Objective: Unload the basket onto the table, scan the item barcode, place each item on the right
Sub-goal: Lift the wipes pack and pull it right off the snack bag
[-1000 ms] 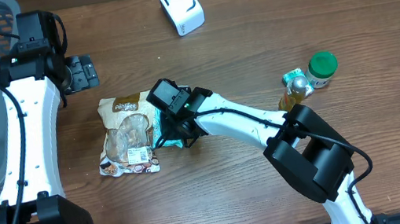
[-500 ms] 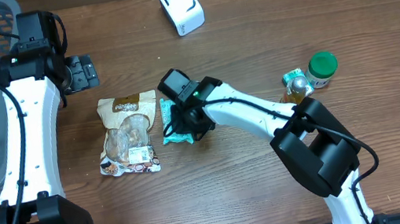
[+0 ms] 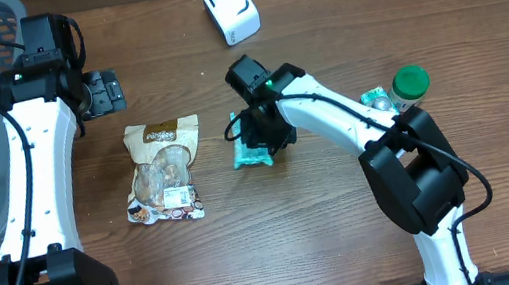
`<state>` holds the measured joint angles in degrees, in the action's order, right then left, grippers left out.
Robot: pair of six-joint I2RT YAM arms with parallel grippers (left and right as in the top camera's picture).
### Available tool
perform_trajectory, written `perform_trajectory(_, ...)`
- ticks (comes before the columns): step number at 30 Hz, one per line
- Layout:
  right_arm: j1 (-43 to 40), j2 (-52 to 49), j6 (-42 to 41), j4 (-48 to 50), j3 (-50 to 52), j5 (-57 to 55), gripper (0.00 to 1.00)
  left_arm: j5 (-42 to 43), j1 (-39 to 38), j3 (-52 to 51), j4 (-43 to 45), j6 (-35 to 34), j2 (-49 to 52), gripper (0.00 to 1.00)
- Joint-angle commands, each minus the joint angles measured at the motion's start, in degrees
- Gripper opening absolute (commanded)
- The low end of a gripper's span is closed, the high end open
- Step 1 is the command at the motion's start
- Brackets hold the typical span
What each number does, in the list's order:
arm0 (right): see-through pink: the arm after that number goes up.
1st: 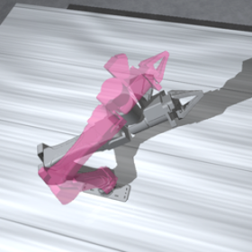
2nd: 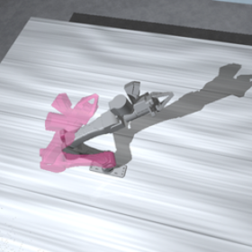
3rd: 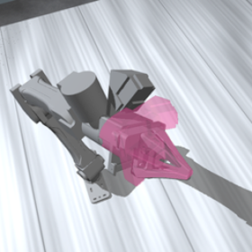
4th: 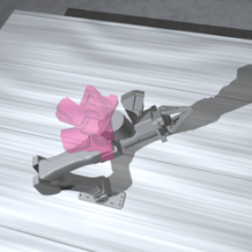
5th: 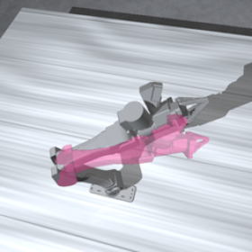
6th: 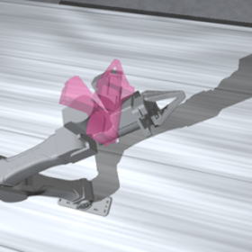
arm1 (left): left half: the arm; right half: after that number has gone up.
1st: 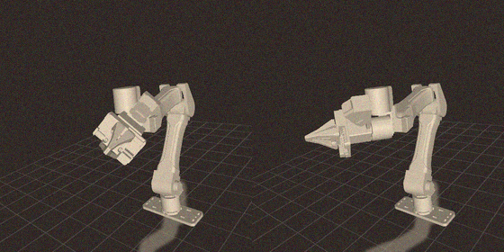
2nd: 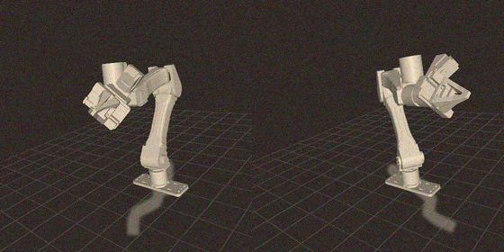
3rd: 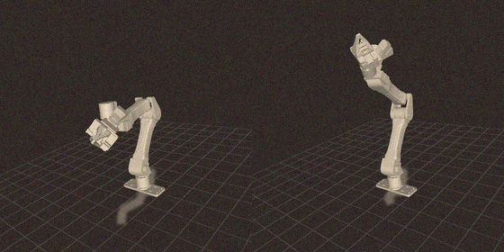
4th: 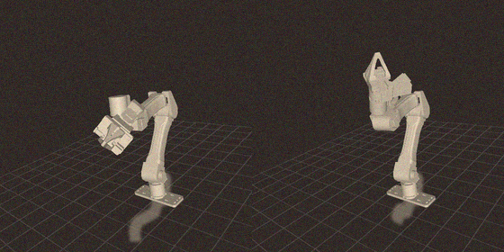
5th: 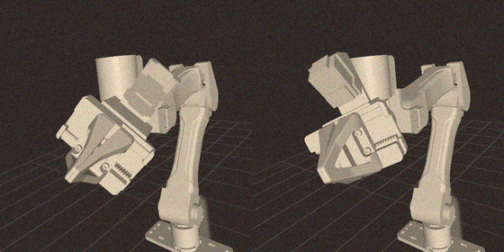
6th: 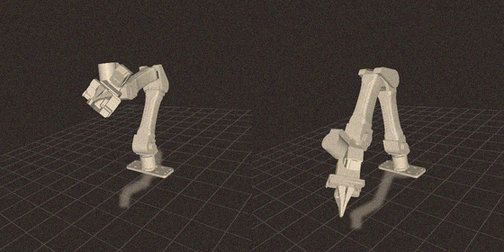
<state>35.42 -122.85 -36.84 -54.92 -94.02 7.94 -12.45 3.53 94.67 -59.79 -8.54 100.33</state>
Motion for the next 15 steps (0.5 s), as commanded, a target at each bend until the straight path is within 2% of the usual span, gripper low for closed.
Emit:
perform_trajectory(1, 0.9, -0.6, 2.6, 0.2, -1.9, 7.6, 0.35, 0.1, 0.5, 1.2, 0.1, 0.8, -0.7, 0.99)
perform_trajectory(10, 3.5, -0.6, 0.9, 0.6, -1.9, 7.3, 0.40, 0.1, 0.5, 1.2, 0.1, 0.8, -0.7, 1.00)
perform_trajectory(15, 5.3, -0.6, -2.6, 0.6, -1.5, 0.5, 0.41, 0.1, 0.5, 1.2, 0.1, 0.8, -0.7, 1.00)
